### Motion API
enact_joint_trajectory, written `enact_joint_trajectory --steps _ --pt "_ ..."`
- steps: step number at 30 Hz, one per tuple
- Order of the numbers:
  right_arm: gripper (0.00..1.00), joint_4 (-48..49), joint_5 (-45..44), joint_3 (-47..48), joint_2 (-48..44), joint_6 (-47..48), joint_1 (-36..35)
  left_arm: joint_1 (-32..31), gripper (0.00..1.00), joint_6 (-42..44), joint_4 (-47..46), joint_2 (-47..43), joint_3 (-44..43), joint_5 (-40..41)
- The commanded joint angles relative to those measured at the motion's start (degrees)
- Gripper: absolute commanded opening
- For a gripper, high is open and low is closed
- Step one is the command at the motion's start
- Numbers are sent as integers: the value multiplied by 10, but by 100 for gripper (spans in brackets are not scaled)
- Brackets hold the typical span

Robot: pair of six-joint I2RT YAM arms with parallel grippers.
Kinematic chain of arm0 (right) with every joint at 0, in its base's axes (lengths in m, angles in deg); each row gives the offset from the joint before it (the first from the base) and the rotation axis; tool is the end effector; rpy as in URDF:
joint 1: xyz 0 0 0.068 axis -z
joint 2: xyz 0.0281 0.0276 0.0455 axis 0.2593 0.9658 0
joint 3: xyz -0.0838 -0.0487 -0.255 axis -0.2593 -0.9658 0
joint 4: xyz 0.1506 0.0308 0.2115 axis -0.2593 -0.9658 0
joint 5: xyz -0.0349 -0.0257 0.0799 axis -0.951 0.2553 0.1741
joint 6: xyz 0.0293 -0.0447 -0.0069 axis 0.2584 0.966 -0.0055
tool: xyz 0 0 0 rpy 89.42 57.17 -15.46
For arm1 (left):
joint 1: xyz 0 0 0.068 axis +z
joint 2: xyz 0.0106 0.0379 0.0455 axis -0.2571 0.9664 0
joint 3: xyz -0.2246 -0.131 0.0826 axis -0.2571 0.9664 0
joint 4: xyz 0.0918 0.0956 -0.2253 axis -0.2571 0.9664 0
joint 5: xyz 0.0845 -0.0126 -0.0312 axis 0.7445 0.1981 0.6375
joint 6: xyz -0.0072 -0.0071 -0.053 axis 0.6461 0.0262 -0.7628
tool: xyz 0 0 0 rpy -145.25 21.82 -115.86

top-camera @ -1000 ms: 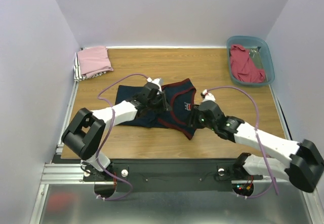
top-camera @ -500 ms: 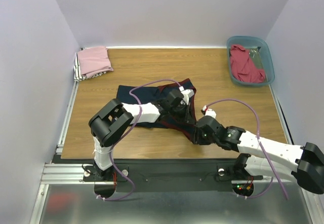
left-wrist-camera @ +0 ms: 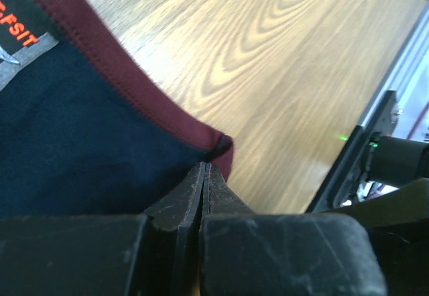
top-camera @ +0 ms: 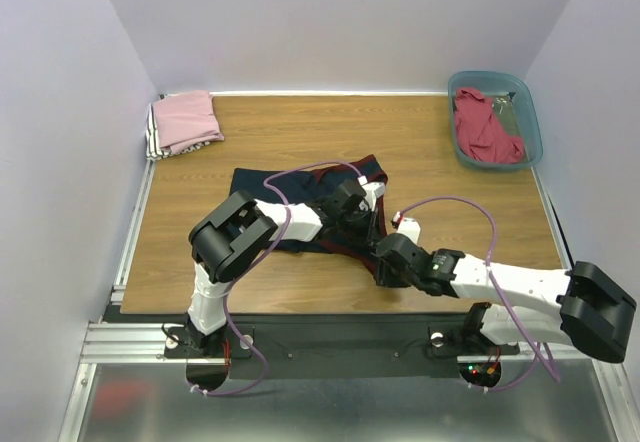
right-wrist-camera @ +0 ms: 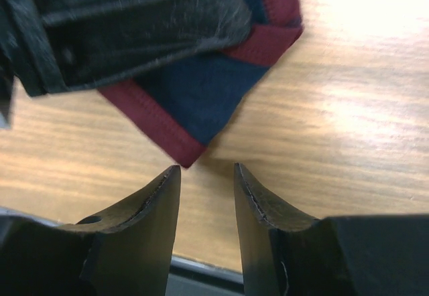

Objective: Fold and stack the tank tops
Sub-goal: Fold the tank top

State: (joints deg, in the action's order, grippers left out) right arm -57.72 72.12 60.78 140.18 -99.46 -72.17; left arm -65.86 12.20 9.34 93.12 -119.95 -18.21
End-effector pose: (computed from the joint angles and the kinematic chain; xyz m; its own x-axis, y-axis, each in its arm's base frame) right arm 0.1180 0.1630 0.1663 -0.8421 0.0868 -0.5322 -0.0746 0.9587 0.2745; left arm 0.2446 -0.3267 0.1519 -0.7944 0.2033 -0.5724 0.5934 0.4612 -0.6597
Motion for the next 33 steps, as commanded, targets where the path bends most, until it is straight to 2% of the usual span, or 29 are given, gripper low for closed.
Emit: enact_joint_trajectory --steps 1,4,5,6,13,19,28,30,33 --pt "42 44 -58 3 21 -14 -7 -3 0 18 -5 6 -23 -6" --pt "34 44 -74 15 29 -13 -7 -4 0 21 -2 14 -22 -1" --pt "27 44 -77 16 24 -13 -7 -4 0 21 1 16 -22 1" --pt "24 45 -83 19 20 -10 -7 -4 0 22 2 18 -22 5" --pt "14 -14 -101 69 -6 -1 -7 -4 0 28 5 20 -19 6" --pt "14 -49 -106 114 4 3 -8 -4 0 39 17 18 -25 5" --pt "13 -77 -158 127 37 1 -7 -3 0 42 25 13 -29 -2" --pt "21 -76 -150 125 23 16 -7 -2 0 41 28 16 -34 -2" --pt "27 -78 -147 120 3 38 -12 0 0 40 28 20 -39 -5"
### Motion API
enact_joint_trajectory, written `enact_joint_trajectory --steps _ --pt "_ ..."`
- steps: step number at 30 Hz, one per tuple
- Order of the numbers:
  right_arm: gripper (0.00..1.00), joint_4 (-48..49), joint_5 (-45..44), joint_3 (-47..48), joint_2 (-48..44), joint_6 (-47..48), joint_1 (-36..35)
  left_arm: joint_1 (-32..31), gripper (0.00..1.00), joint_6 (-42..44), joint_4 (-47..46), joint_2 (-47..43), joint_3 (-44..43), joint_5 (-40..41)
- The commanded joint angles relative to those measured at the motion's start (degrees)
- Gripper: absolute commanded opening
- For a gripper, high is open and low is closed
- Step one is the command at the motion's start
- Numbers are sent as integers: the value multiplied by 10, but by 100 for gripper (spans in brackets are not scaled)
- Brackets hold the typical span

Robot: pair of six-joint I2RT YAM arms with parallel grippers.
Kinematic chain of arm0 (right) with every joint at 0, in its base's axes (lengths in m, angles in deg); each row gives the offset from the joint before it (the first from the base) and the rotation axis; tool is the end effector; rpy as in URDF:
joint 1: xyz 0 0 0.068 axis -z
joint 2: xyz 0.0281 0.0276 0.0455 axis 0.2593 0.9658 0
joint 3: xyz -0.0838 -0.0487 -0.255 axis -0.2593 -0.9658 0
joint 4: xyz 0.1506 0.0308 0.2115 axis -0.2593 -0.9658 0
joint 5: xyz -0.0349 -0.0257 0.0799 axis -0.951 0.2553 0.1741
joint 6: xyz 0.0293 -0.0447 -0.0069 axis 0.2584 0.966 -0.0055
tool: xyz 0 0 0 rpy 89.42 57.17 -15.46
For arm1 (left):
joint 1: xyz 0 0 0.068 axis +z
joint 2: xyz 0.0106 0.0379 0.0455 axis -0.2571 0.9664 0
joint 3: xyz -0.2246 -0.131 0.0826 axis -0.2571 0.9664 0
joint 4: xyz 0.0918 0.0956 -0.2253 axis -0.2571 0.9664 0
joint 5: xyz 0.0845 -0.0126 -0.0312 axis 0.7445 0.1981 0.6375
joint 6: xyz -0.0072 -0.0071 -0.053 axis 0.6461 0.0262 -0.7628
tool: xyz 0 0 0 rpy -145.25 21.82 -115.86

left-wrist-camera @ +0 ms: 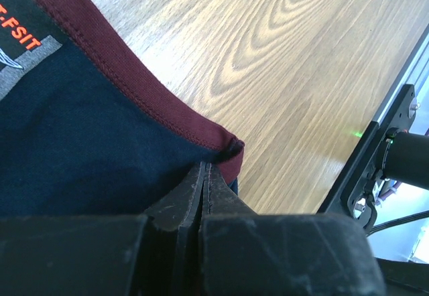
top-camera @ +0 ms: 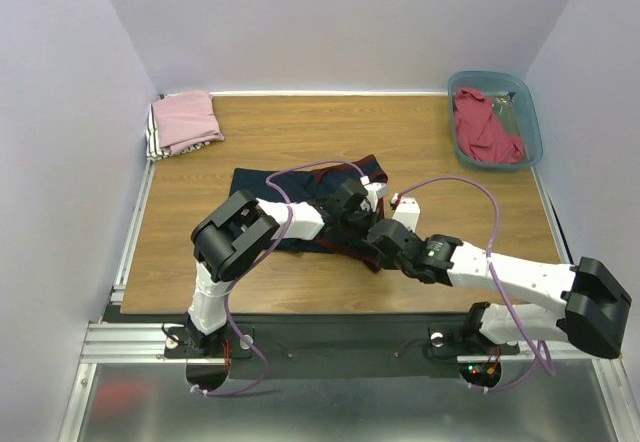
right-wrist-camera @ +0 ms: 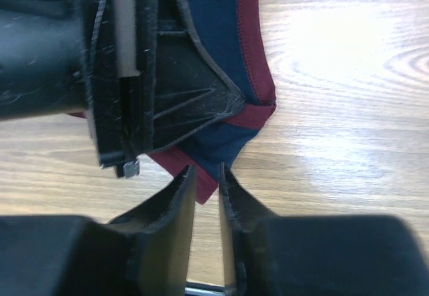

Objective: Fold and stack the tank tops
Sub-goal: Fold the tank top

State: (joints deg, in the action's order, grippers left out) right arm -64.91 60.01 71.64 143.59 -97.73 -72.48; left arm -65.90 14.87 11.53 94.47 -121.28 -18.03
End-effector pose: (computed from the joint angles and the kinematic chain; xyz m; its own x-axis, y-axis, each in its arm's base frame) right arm 0.1356 0.1799 0.2063 -0.7396 0.0890 -0.6672 -0.0245 0.9870 0.1589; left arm 0.2466 -0.3295 0.1461 -0.7799 0.2414 -0.5775 0.6143 0.4720 -0.6323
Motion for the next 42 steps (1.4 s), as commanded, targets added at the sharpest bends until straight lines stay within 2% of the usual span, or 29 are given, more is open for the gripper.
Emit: enact_joint_trajectory --steps 1,5,9,20,23,27,32,38,42 --pt "29 -6 -27 9 -36 20 -13 0 0 13 7 8 -27 -6" --pt "32 -12 -34 2 -49 7 -45 3 0 9 7 10 -29 -9" --pt "33 -21 -36 -7 -18 -13 -74 6 0 9 7 13 -31 -14" --pt "34 -26 -63 10 59 -35 -80 6 0 12 13 16 -33 -15" --pt "32 -31 -78 13 71 -44 -80 6 0 12 15 14 -34 -15" --pt "20 -50 -108 30 67 -50 -80 6 0 16 17 15 -32 -16" --pt "12 -75 -136 60 71 -42 -80 6 0 19 17 12 -29 -18" --pt "11 -91 -149 88 106 -42 -77 6 0 24 21 3 -31 -16" --pt "11 -93 -147 87 98 -39 -58 7 0 28 31 -7 -41 -11"
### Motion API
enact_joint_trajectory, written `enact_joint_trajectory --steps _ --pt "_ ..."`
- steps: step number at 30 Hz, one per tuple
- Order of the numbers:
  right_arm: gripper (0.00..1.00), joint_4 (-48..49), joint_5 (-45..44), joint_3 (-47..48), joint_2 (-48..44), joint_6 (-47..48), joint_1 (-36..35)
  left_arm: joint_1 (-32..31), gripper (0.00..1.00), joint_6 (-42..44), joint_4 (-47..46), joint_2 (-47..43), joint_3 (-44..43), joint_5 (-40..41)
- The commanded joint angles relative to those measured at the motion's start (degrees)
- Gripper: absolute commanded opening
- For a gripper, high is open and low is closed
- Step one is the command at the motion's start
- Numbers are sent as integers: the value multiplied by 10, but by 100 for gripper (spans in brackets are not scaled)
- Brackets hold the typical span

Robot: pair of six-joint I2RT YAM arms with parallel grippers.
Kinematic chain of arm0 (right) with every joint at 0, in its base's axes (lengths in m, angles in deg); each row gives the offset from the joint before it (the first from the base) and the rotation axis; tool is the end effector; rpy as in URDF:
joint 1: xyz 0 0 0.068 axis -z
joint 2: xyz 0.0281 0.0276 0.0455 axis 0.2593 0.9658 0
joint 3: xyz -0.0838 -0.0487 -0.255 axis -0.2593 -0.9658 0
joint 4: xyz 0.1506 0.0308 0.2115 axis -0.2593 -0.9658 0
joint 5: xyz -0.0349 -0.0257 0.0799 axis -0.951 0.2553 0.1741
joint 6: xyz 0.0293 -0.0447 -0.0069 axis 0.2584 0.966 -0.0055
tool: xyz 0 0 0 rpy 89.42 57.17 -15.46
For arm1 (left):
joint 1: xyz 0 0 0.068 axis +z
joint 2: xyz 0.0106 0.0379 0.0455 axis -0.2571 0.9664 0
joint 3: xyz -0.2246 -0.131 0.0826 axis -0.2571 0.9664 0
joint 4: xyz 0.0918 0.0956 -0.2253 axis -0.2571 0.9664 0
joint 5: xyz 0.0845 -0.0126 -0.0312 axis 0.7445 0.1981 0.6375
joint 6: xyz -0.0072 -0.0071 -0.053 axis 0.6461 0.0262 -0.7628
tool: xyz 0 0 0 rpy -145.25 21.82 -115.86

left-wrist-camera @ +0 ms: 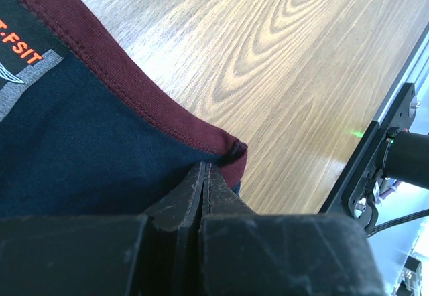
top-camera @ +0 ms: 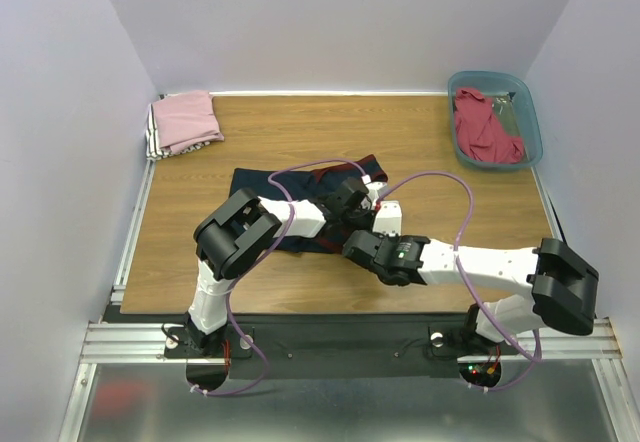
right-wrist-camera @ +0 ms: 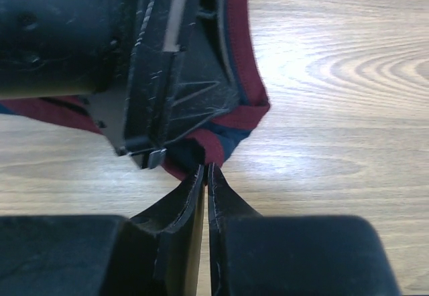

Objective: Fold and stack the tank tops
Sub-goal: Fold the tank top

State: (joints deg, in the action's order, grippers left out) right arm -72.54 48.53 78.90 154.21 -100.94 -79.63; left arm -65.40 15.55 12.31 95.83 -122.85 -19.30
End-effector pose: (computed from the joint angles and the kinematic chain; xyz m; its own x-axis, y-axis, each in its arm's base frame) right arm 0.1274 0.2140 0.2002 -0.6978 -0.0530 -0.7143 -0.0184 0.9983 -0.0561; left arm 0.2523 -0.3320 0.1437 -0.7796 0.2540 -0.5725 0.6177 0.4631 -0.6356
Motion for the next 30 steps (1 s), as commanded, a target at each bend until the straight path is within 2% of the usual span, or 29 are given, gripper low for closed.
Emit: enact_joint_trajectory --steps 1,7,9,16,21,24,30 --pt "11 -17 -32 15 -9 0 18 2 2 22 24 -25 -29 2" --pt "11 -17 -25 26 -7 16 29 8 33 16 26 -52 -45 2" --pt "11 -16 -23 25 -5 16 29 11 36 13 27 -62 -51 5" --pt "11 -17 -22 32 6 20 33 44 37 -28 28 -102 -45 46" --pt "12 -16 -22 47 31 32 54 90 36 -78 22 -151 5 100" --pt "12 -4 -12 49 47 48 73 104 32 -88 21 -188 35 120" --pt "12 46 19 43 67 97 126 107 25 -93 23 -206 84 140"
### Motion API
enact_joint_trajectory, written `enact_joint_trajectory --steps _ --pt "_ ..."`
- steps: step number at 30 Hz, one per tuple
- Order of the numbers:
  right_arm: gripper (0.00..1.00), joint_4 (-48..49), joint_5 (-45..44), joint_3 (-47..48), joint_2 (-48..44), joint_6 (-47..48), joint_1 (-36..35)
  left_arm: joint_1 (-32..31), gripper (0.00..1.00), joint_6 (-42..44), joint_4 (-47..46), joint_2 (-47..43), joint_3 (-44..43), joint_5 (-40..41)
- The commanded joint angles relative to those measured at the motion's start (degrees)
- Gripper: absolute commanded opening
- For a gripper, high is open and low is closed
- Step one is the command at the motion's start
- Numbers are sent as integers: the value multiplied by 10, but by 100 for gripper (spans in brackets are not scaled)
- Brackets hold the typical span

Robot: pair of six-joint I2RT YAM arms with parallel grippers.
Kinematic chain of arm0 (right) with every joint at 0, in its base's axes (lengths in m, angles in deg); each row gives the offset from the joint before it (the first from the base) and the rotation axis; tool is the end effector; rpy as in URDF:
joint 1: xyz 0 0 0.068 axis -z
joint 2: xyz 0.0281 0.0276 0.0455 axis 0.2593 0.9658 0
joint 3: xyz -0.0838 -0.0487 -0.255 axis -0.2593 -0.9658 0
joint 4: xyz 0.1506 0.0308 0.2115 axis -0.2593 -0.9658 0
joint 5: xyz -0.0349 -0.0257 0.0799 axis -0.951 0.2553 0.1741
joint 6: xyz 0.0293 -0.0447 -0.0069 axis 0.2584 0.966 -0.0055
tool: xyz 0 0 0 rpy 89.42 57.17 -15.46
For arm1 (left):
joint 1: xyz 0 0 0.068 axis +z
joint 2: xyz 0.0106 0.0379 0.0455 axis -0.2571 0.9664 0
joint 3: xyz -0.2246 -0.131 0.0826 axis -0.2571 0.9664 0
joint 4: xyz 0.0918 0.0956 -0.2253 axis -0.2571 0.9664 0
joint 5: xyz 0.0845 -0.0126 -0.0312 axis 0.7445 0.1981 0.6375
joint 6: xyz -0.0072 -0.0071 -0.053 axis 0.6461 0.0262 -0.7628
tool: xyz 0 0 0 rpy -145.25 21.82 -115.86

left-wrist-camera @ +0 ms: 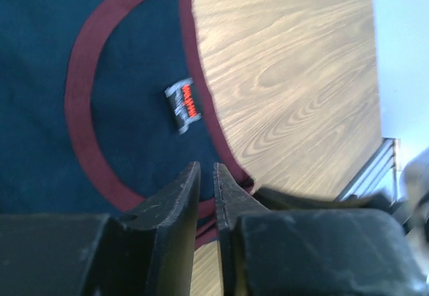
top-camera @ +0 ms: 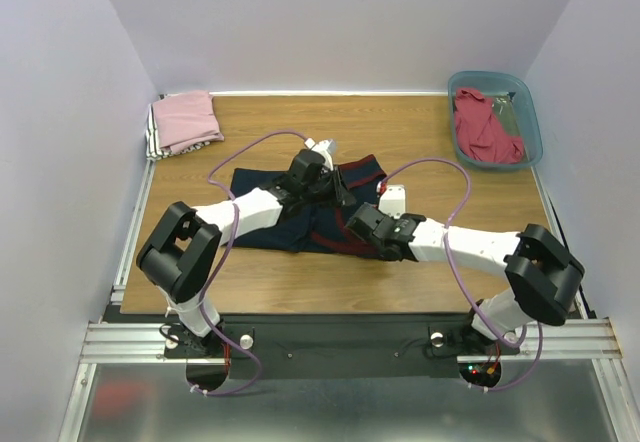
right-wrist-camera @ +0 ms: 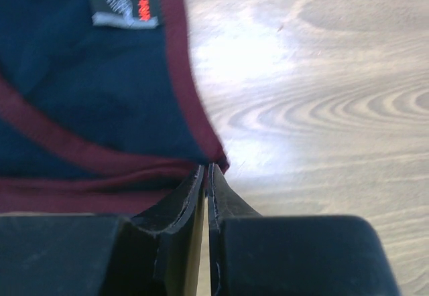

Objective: Fold and stack the tank tops
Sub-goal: Fold the tank top

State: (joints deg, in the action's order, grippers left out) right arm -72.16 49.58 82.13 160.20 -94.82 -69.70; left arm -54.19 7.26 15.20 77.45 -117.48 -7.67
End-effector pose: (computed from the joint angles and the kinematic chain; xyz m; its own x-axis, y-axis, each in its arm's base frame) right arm 0.1733 0.2050 0.1906 -0.7348 -0.0587 -0.6757 0.0669 0.9851 -0.1584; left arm 0.2844 -0.2453 0.2298 -0.7552 -0.1476 -0.6387 0.4241 0.6329 -0.6477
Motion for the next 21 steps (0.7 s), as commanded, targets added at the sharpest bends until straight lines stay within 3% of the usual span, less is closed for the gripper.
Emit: enact_joint_trajectory --steps 1,9,21 --pt "12 47 13 11 11 42 32 -4 23 -14 -6 -24 37 33" --pt "11 97 81 2 64 80 69 4 12 -54 -7 -32 85 86" --pt "10 122 143 -69 59 65 91 20 19 -61 -22 -51 97 90"
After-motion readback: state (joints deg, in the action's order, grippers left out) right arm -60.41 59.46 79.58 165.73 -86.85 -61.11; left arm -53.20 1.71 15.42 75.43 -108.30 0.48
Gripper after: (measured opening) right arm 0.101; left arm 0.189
